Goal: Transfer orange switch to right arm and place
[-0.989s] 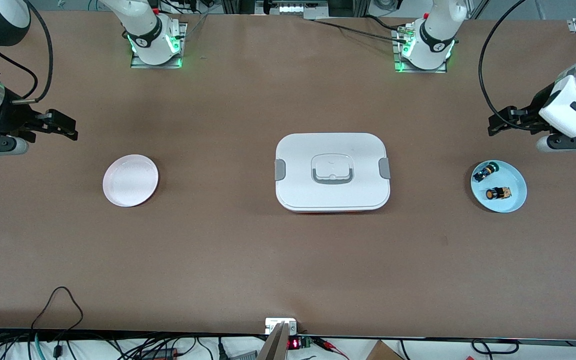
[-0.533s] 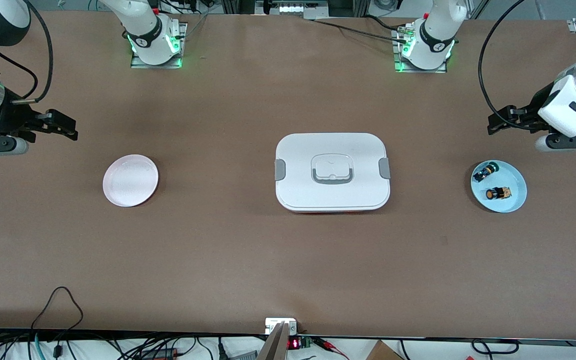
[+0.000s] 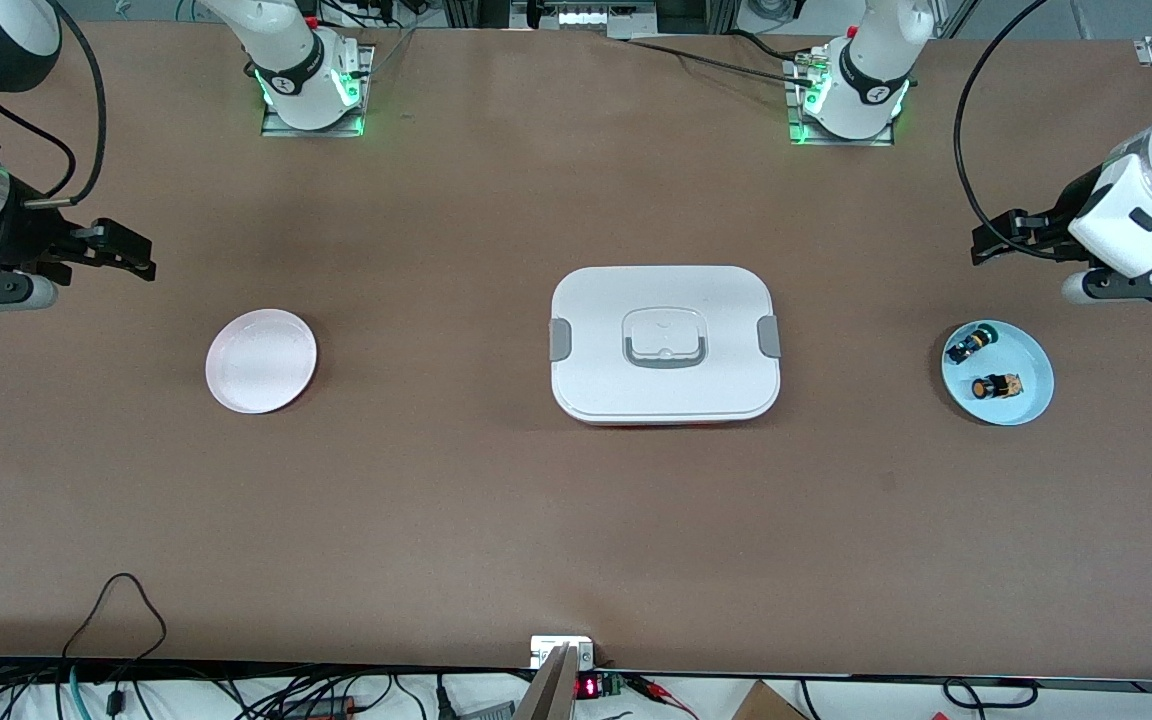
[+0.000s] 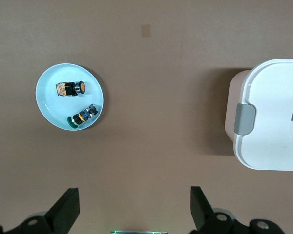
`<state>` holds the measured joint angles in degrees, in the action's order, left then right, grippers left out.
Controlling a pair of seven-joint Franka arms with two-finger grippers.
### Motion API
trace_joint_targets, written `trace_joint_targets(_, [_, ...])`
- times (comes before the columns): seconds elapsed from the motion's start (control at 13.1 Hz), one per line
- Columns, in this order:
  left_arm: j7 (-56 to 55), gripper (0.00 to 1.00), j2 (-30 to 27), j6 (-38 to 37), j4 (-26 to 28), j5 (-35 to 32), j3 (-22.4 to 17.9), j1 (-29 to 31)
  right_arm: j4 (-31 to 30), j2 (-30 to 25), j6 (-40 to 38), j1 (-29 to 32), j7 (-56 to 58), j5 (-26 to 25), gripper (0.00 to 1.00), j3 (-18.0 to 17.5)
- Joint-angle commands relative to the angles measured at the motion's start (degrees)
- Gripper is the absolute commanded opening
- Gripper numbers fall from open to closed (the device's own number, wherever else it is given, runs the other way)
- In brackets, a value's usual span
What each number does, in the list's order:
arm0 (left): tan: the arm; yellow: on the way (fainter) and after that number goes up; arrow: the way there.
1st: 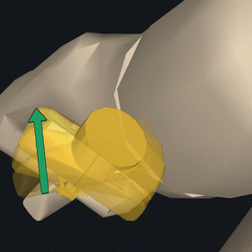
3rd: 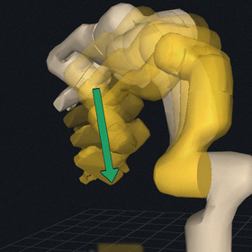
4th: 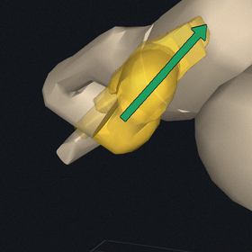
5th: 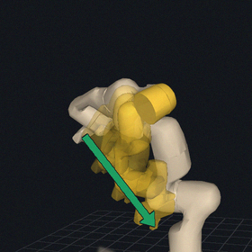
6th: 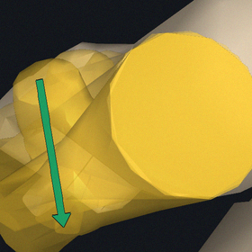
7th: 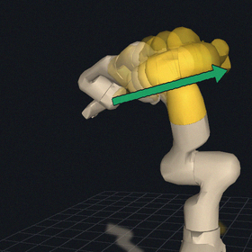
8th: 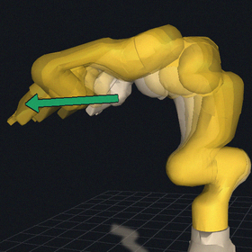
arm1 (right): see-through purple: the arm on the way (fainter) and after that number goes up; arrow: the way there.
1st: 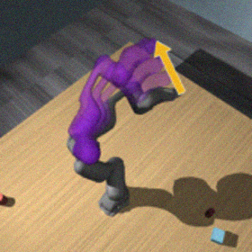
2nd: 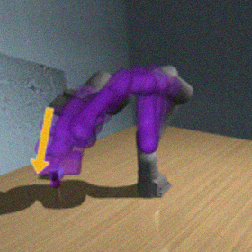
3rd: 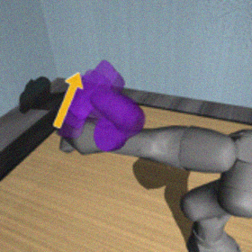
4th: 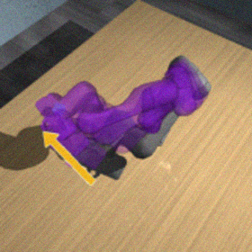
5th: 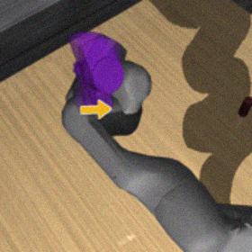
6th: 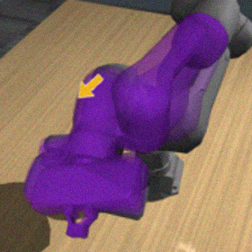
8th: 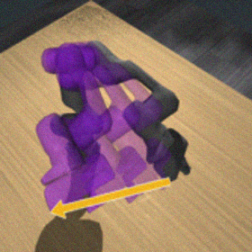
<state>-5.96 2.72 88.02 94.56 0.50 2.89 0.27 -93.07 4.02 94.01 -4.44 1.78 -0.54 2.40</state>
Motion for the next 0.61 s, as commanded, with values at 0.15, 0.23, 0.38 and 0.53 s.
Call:
trace_joint_targets(0.15, [2.17, 1.00, 4.74, -1.19, -1.57, -1.03, -0.70, 3.32, -0.18, -0.24, 0.39, -0.40, 0.42, 0.45, 1.00, 0.41])
trace_joint_targets(0.23, [3.31, 1.00, 5.71, -0.75, -1.57, -1.03, -0.70, 5.33, -0.18, -0.06, 0.39, -0.48, 0.50, 0.45, 1.00, 0.41])
trace_joint_targets(0.38, [3.68, 1.00, 7.64, 0.73, -1.31, -1.03, -0.70, 7.97, -0.18, -0.06, 0.39, -0.48, 0.42, 0.45, 1.00, 0.41])
trace_joint_targets(0.53, [4.29, 1.00, 11.41, 4.51, -0.61, -1.11, -0.78, 10.61, -0.09, -0.06, 0.39, -0.48, 0.42, 0.45, 1.00, 0.41])
